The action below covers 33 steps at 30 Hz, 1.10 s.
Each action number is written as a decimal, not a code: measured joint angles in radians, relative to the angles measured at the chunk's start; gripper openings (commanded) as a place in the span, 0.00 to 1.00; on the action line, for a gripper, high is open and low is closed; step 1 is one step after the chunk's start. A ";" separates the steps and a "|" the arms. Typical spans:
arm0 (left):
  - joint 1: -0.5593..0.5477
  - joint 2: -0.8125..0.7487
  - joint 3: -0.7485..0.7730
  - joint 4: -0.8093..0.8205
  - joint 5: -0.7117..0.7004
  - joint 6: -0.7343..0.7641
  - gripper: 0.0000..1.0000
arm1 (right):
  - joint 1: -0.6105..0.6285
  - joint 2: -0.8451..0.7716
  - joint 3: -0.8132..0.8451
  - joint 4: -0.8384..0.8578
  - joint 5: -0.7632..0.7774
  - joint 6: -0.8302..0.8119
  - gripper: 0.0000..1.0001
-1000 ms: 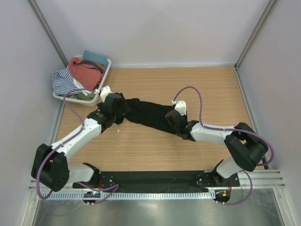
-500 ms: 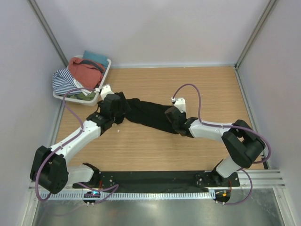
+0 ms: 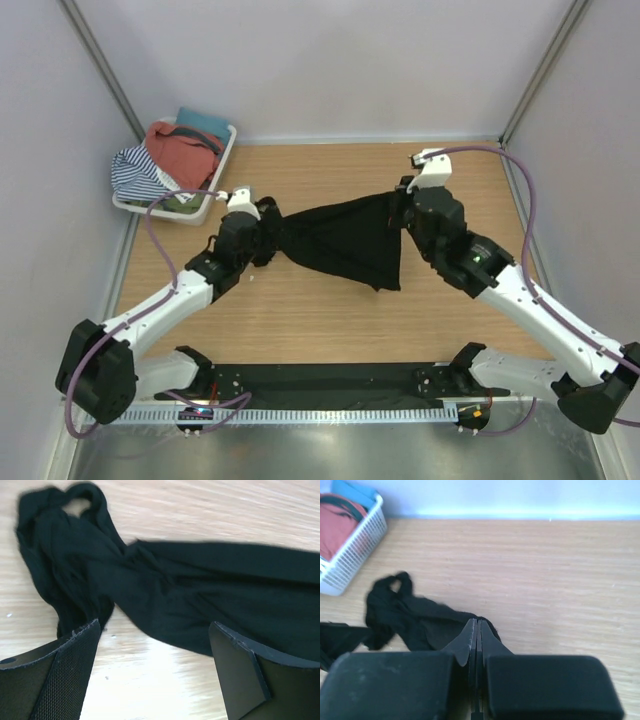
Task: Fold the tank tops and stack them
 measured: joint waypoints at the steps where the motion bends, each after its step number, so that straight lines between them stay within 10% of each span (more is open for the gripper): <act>1: -0.007 -0.013 -0.008 0.015 0.006 0.011 0.91 | 0.000 -0.005 0.040 -0.027 -0.001 -0.009 0.01; 21: -0.187 0.117 0.006 0.202 0.229 0.220 0.85 | -0.005 0.032 0.171 -0.335 0.055 -0.061 0.01; 33: -0.267 0.388 0.286 0.096 0.089 0.296 0.87 | -0.034 0.036 0.132 -0.350 0.071 -0.047 0.01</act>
